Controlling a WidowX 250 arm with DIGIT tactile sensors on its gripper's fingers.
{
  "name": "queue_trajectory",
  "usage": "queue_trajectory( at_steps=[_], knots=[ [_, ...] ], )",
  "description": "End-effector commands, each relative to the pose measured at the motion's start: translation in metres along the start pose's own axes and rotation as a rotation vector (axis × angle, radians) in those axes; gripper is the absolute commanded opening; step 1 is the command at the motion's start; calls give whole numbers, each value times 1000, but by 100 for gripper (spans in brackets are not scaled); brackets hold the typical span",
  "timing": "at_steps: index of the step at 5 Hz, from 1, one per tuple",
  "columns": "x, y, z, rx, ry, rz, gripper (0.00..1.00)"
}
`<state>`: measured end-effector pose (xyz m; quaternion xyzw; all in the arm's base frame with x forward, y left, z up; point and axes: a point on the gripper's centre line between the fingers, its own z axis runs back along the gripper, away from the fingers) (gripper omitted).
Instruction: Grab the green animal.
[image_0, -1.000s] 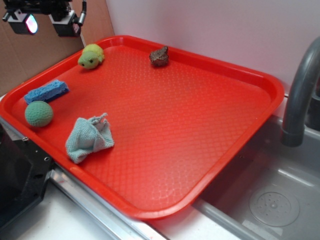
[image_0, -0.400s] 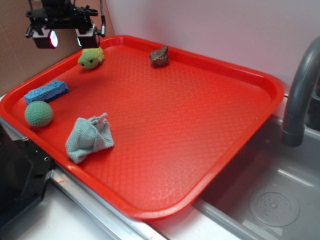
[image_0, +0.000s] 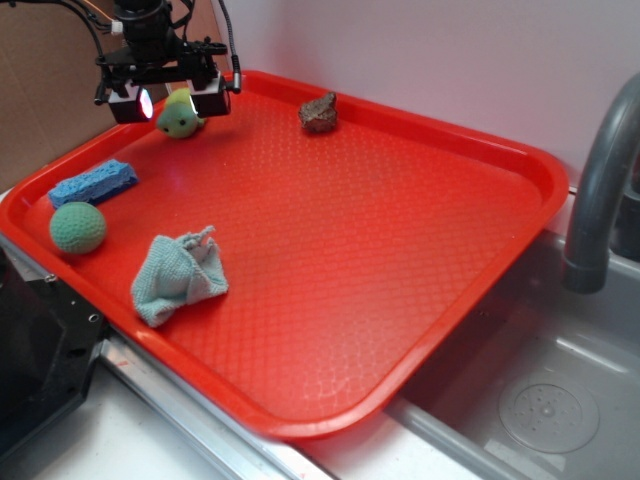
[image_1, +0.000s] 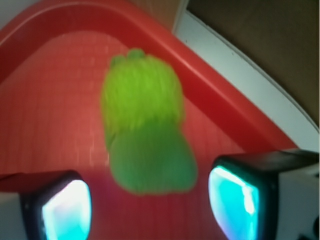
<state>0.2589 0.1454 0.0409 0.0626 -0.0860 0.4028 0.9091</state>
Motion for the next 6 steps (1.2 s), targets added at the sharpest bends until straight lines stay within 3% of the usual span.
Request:
queue_trajectory(
  at_steps=[1,2,3,4,5,6],
  knots=[
    [36,11,-12,-57,19,-63,100],
    [32,6,-14,-21,22,-72,0],
    [19,8,20,-3,-8,-165,0],
    [-32,8,81,-91,-136,-391,0],
    [-76,15,111,-180,-125,-540,0],
    [-106,15,126,-223,-75,-710,0]
  ],
)
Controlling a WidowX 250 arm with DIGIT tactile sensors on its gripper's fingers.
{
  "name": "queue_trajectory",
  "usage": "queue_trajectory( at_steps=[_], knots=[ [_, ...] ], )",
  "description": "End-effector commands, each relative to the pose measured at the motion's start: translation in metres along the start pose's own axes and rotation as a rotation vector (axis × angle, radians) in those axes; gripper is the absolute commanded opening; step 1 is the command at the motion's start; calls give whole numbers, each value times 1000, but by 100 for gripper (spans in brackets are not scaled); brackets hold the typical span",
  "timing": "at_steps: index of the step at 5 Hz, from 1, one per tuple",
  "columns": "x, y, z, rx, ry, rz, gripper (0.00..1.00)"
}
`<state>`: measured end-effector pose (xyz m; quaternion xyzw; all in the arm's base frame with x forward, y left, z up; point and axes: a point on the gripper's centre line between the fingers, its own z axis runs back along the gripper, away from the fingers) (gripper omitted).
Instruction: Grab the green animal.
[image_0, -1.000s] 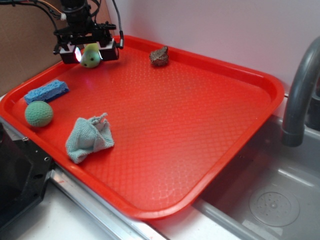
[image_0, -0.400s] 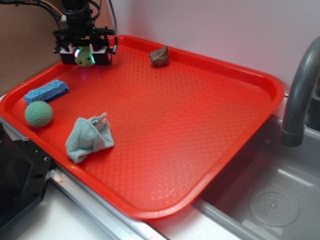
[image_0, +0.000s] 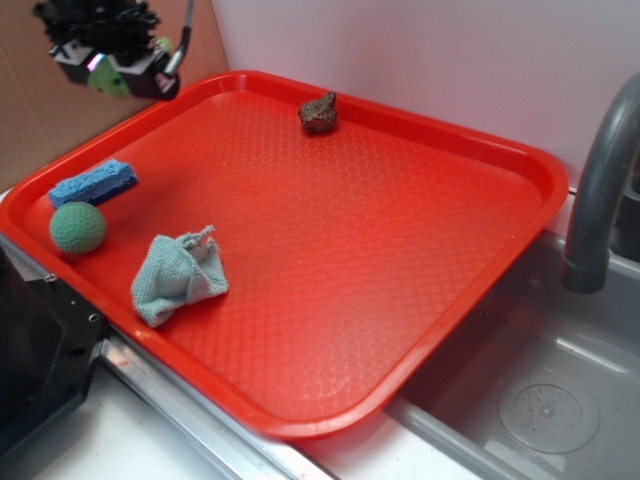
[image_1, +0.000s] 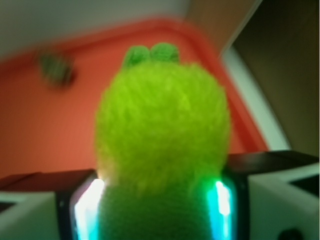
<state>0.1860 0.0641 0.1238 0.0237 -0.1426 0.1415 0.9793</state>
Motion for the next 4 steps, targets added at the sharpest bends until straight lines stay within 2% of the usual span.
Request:
queue_trajectory(
  at_steps=[1,2,3,4],
  knots=[
    [-18,-9,24,-92,66,-255,0],
    [-10,-12,34,-99,94,-280,0],
    [10,-16,58,-77,147,-217,0],
    [21,-19,74,-93,194,-207,0]
  ],
)
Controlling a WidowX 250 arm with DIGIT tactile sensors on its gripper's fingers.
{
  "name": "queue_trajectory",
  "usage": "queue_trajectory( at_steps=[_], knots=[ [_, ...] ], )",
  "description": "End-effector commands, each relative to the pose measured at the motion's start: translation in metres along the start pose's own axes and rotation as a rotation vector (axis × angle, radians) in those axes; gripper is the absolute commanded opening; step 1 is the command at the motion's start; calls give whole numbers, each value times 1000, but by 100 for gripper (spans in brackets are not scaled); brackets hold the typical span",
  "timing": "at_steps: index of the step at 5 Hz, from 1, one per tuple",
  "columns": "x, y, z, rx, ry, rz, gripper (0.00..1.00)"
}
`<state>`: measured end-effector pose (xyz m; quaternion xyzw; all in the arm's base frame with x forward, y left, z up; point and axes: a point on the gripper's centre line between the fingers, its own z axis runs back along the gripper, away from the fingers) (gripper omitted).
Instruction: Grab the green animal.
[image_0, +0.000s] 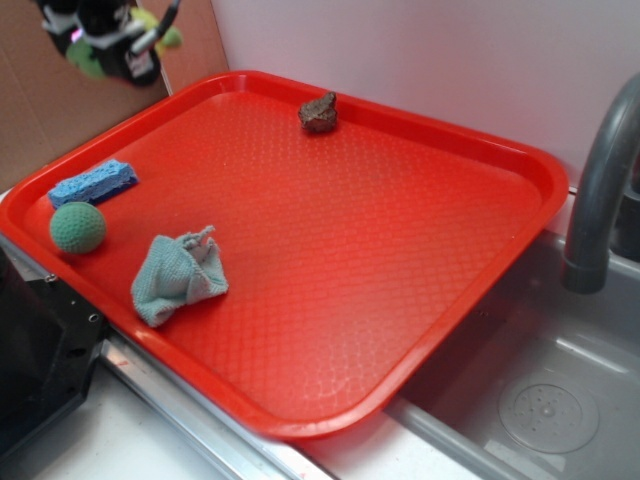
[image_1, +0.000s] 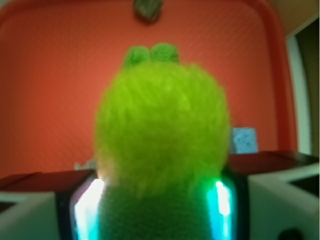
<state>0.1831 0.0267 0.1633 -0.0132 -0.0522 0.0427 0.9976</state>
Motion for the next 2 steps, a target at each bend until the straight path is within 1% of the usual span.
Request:
queue_trajectory(
  at_steps=[1,2],
  knots=[
    [24,23,42,-29,20,-7,0],
    [25,22,38,-22,26,5,0]
  ],
)
